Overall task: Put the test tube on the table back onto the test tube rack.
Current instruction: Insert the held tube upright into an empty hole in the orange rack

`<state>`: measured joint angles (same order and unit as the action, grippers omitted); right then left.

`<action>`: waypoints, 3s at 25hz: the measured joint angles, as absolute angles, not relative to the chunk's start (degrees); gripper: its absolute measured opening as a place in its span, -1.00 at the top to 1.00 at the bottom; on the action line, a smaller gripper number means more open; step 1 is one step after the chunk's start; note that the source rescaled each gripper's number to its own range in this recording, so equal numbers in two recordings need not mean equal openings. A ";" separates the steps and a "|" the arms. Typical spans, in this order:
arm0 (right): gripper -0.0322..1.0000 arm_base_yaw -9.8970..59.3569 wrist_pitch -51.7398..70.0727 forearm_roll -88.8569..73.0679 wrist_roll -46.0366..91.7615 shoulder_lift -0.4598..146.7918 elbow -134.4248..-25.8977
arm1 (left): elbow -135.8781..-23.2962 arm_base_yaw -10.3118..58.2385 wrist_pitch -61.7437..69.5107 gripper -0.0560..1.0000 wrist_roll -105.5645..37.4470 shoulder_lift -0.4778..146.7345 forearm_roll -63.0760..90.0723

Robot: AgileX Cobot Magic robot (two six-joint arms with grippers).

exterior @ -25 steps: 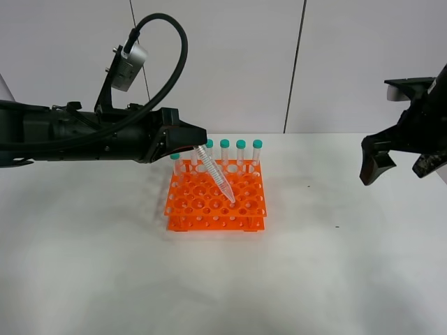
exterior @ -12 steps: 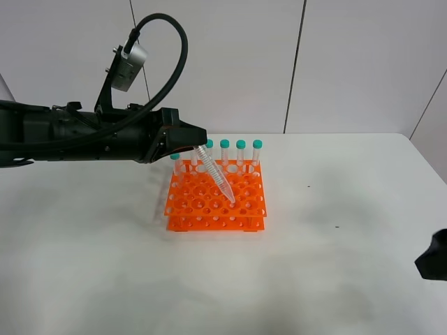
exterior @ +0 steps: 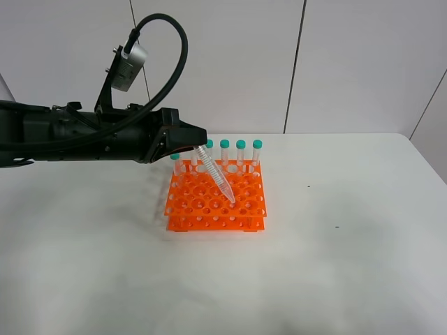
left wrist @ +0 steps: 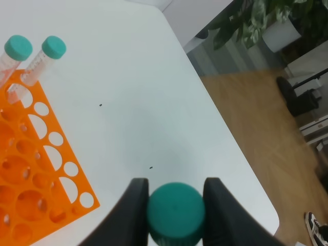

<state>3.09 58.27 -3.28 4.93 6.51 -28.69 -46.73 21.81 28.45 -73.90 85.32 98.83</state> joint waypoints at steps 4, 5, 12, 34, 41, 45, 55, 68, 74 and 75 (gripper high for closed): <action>-1.00 3.09 58.34 -3.07 4.93 0.97 -28.61 | -46.73 21.81 28.45 0.89 -73.90 85.32 98.58; -1.00 3.09 58.34 -2.89 4.93 0.12 -28.61 | -46.73 21.81 28.45 0.89 -73.90 85.32 98.58; -1.00 3.09 58.34 -2.21 4.93 -0.37 -28.61 | -46.73 21.81 28.82 0.89 -73.90 84.95 98.58; -1.00 3.09 58.34 -2.17 4.85 -0.37 -28.61 | -48.35 21.81 27.10 0.89 -70.24 68.82 84.51; -1.00 3.09 58.34 -2.17 4.83 -0.37 -28.61 | -52.70 26.39 14.72 0.89 -45.96 68.16 42.82; -1.00 3.09 58.34 -2.17 4.71 -0.37 -28.61 | -51.53 30.53 1.98 0.89 -24.03 68.22 16.56; -1.00 3.09 58.34 -2.17 4.71 -0.37 -28.61 | -46.94 35.07 -17.36 0.89 -10.84 82.17 4.64; -1.00 3.09 58.34 -2.17 4.69 -0.37 -28.61 | -58.40 32.34 -20.52 0.89 -8.77 99.82 0.92; -1.00 3.09 58.34 -2.17 4.69 -0.37 -28.61 | -59.41 28.60 -21.05 0.89 -8.59 102.05 0.92; -1.00 3.09 58.34 -2.17 4.69 -0.37 -28.61 | -59.41 28.60 -21.43 0.89 -8.59 102.32 0.92</action>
<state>3.09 58.34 -2.17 4.69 -0.37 -28.61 -59.41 28.60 -21.43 -8.59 102.32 0.92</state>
